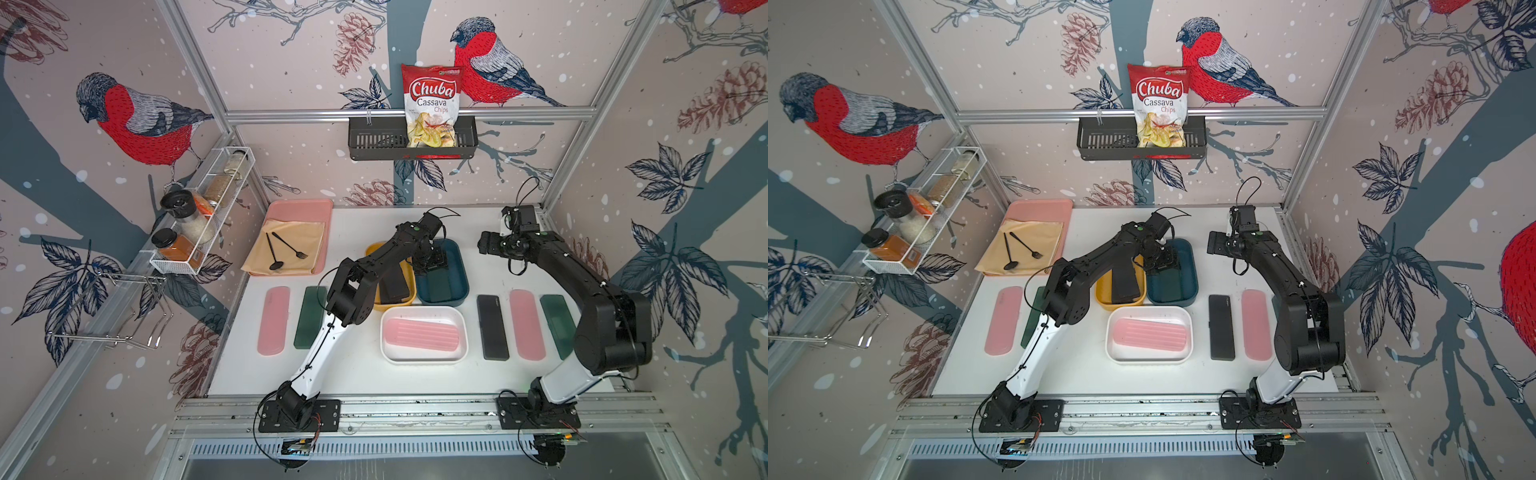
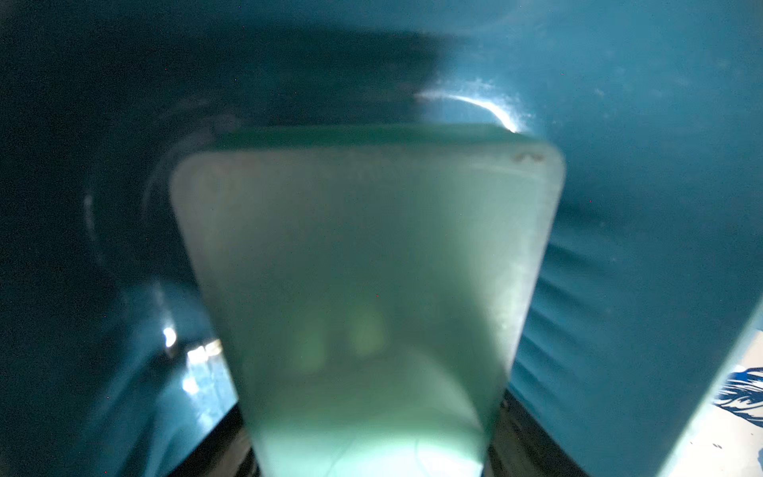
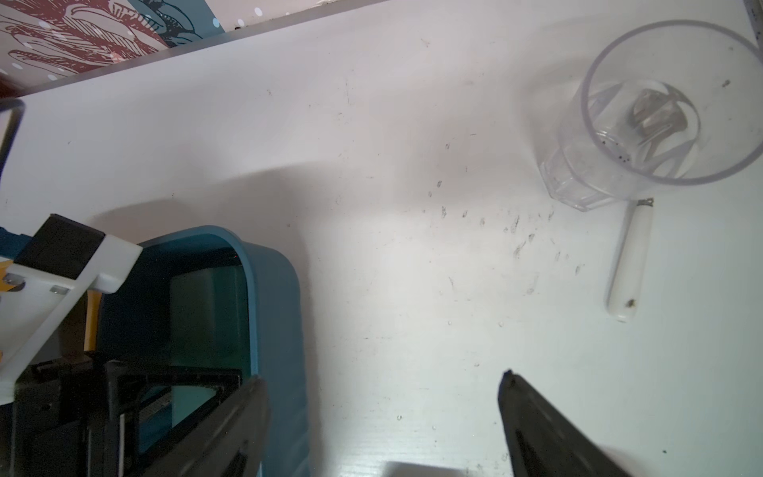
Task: Place the pencil cases by color into the storage box
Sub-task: Place the pencil case at the storage box.
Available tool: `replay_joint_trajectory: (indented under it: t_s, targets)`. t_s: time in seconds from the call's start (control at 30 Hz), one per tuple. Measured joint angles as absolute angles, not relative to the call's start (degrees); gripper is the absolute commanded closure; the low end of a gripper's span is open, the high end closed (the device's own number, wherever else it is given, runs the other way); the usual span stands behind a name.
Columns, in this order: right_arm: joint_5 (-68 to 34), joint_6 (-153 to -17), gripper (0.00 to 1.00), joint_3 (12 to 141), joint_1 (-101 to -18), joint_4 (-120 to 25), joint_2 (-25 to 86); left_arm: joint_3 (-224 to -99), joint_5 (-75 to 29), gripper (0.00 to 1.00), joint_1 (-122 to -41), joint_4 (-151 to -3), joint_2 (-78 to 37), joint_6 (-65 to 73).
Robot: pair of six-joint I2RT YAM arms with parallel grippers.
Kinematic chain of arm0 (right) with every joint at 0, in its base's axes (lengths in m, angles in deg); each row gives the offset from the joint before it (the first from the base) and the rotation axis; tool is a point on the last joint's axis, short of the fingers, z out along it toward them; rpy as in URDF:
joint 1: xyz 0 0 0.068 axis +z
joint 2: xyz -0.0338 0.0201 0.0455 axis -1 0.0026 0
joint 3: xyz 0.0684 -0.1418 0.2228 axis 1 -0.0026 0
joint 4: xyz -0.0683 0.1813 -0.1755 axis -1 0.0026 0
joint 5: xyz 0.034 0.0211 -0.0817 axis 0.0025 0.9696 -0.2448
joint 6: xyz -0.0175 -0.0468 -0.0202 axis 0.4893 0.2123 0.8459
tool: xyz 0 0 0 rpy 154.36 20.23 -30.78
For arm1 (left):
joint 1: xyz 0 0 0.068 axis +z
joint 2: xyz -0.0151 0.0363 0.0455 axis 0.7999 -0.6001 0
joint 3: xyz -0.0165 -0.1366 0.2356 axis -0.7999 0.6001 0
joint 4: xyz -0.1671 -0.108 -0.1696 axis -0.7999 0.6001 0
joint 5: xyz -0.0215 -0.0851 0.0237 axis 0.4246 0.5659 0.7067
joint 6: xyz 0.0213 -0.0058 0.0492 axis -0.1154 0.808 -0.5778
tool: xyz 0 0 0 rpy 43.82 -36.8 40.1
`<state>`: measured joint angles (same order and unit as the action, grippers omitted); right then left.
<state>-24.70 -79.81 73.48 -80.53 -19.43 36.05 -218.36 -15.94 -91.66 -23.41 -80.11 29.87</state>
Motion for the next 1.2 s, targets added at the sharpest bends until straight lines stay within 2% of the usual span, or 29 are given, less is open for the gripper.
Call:
replay_joint_trajectory:
  t_s: [0.27,0.63,1.2]
  targets:
    - [-24.3,-79.7,0.1,73.4,-81.5,-19.7,36.3,-220.5,-15.8,0.18,-91.7,-22.0,-81.6,30.3]
    - [-23.5,-79.6,0.09,73.2,-82.1,-19.8,36.8,-220.8,-15.8,0.07,-91.7,-21.9,-81.9,30.4]
    - [-23.5,-79.5,0.09,72.3,-84.3,-20.1,35.5,-222.8,-15.7,0.06,-91.7,-21.7,-80.0,31.8]
